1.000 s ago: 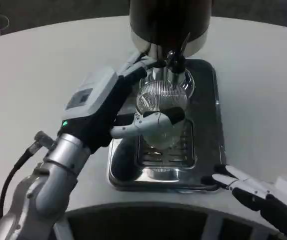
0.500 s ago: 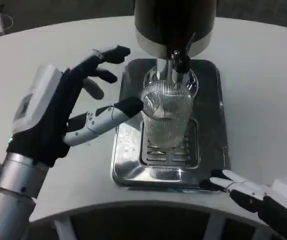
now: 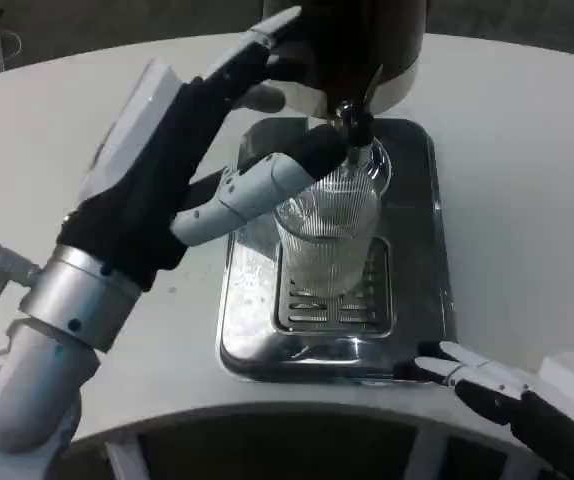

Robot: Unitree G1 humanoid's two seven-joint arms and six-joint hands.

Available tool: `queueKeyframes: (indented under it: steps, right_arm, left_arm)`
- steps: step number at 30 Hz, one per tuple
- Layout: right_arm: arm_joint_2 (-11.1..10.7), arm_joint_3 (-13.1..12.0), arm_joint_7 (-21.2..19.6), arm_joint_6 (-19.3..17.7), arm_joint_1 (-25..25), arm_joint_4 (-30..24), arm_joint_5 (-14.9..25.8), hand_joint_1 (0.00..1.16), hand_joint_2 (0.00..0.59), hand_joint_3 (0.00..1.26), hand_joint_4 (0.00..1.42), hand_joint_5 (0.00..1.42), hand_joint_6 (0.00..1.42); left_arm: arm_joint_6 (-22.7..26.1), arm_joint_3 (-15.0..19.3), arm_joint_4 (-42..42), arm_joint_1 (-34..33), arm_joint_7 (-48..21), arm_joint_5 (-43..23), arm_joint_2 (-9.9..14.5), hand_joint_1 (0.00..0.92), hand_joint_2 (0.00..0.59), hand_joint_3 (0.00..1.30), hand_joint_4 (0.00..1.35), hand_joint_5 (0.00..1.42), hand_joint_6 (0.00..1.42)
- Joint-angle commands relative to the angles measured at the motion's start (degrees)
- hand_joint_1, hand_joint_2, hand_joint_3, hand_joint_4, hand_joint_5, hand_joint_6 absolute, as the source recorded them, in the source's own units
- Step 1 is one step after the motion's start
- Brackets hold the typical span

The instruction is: Grasp the cup under the faucet to collect the drink, then remove the cup.

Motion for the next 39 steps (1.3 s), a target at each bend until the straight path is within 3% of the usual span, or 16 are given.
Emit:
queueKeyframes:
  steps: [1, 15, 23, 39]
  right_arm:
    - [0.3, -0.3, -0.4, -0.1, 0.8, -1.1, 0.0, 0.49, 0.433, 0.14, 0.04, 0.11, 0.15]
    - [0.6, -1.6, -0.4, -0.4, 2.7, -2.2, 1.0, 0.49, 0.433, 0.14, 0.04, 0.11, 0.15]
    - [0.8, -2.2, -0.5, -0.6, 3.7, -2.6, 1.5, 0.49, 0.433, 0.14, 0.04, 0.11, 0.15]
    - [0.8, -2.9, -0.4, 0.1, 3.3, -1.5, 3.1, 0.49, 0.434, 0.14, 0.04, 0.11, 0.15]
  left_arm:
    - [3.1, -2.0, -2.1, -1.3, -2.1, -0.9, -0.6, 0.001, 0.064, 0.17, 0.11, 0.23, 0.33]
    - [8.7, -5.0, -3.7, -5.7, -3.7, 0.9, -1.5, 0.0, 0.056, 0.13, 0.06, 0.18, 0.28]
    - [10.1, -6.8, -2.2, -7.9, -5.7, 1.9, -0.7, 0.0, 0.057, 0.12, 0.05, 0.17, 0.26]
    - [9.3, -10.3, 3.4, -8.0, -8.1, 5.4, 0.7, 0.0, 0.053, 0.08, 0.0, 0.14, 0.22]
